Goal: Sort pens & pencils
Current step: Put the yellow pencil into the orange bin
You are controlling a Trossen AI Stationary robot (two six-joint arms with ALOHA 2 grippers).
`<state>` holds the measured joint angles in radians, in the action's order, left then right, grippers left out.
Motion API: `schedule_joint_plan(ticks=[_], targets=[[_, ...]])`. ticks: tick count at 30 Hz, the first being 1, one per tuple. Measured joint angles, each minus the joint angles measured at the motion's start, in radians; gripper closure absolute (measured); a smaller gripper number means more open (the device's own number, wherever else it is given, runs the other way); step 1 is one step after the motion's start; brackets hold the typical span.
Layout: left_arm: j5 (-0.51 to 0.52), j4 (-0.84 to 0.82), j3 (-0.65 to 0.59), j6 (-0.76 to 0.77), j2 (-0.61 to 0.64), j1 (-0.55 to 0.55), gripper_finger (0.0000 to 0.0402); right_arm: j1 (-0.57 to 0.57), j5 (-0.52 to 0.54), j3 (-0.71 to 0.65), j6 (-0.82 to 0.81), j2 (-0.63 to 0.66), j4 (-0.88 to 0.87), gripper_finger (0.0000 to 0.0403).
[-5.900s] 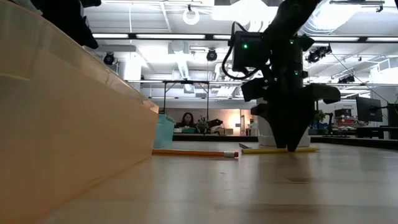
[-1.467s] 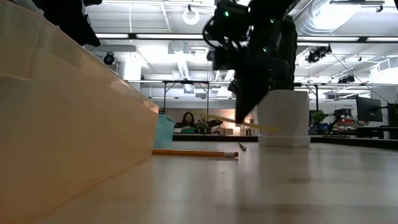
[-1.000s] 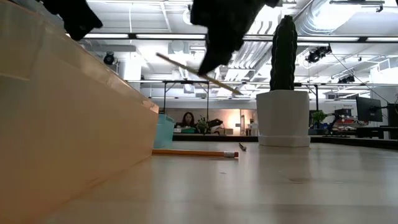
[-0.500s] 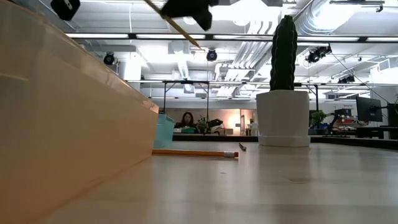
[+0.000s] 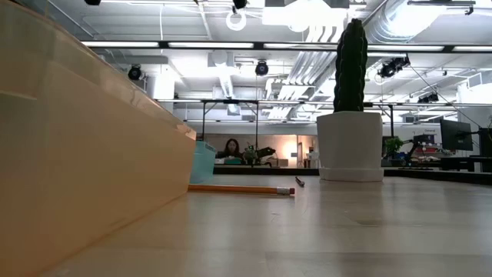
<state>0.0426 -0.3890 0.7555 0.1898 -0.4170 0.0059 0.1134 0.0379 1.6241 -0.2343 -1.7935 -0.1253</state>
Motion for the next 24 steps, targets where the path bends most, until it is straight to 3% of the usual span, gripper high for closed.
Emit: schedule_joint_plan(ticks=[5,14,24], targets=[[-0.004,0.008,0.000,-0.001,-0.049,0.000,0.0266,0.003,0.019,0.000,-0.017,0.000,0.071,0.0396],[-0.056,0.212,-0.001,-0.050,-0.201,0.000,0.0266,0.007,0.039,0.000,-0.020,0.000,0.118,0.0396],[-0.060,0.304,-0.001,-0.036,-0.241,0.000,0.0266,0.016,0.039,0.000,0.006,0.000,0.118,0.0396]])
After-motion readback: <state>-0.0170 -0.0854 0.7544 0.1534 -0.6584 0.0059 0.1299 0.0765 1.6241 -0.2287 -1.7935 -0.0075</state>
